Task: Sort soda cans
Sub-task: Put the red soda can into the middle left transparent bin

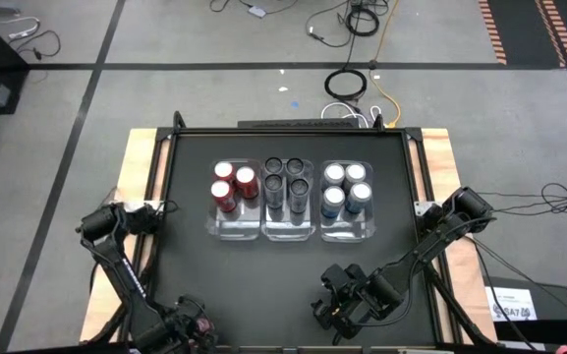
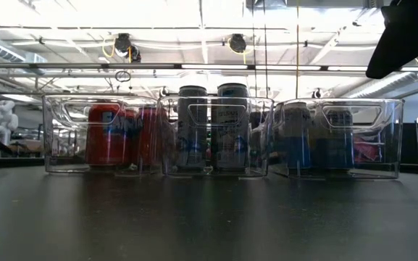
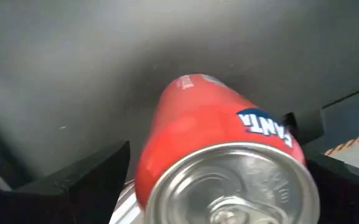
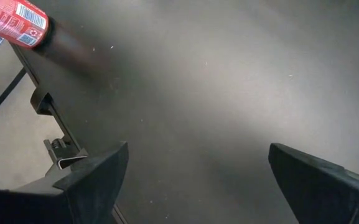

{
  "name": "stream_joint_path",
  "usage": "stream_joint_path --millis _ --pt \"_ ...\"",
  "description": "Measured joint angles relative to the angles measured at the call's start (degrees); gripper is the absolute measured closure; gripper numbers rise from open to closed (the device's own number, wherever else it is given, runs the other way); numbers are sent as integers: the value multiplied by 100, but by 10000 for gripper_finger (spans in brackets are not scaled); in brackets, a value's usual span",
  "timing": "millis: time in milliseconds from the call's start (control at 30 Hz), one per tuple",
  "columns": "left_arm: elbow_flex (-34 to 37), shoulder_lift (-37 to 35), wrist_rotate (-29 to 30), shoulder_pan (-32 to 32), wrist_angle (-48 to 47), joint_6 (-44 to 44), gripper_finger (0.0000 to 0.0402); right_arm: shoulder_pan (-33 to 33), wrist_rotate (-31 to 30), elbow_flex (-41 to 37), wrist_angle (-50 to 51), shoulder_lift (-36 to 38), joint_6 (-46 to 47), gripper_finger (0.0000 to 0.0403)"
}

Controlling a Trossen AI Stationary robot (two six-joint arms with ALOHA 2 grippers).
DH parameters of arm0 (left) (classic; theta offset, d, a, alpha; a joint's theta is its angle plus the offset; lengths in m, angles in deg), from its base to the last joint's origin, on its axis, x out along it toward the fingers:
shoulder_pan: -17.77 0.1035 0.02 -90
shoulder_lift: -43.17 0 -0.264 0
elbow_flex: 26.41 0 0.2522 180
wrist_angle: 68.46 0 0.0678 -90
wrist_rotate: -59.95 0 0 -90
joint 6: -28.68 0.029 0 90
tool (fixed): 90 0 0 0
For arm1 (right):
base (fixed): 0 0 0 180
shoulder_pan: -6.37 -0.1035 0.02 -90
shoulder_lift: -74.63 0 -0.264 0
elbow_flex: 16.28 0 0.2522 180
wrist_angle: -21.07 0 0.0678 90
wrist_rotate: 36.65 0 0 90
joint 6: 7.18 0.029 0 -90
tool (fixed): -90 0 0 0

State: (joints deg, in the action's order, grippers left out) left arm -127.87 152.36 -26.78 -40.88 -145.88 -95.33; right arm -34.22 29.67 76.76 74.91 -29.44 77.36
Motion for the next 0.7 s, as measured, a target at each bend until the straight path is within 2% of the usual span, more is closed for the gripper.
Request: stream_joint_path --millis 400,700 --pt "-2 0 -68 2 -18 32 12 -1 2 0 0 1 -123 21" --pt "-4 0 -61 9 -18 36 84 -1 1 0 0 2 -125 21"
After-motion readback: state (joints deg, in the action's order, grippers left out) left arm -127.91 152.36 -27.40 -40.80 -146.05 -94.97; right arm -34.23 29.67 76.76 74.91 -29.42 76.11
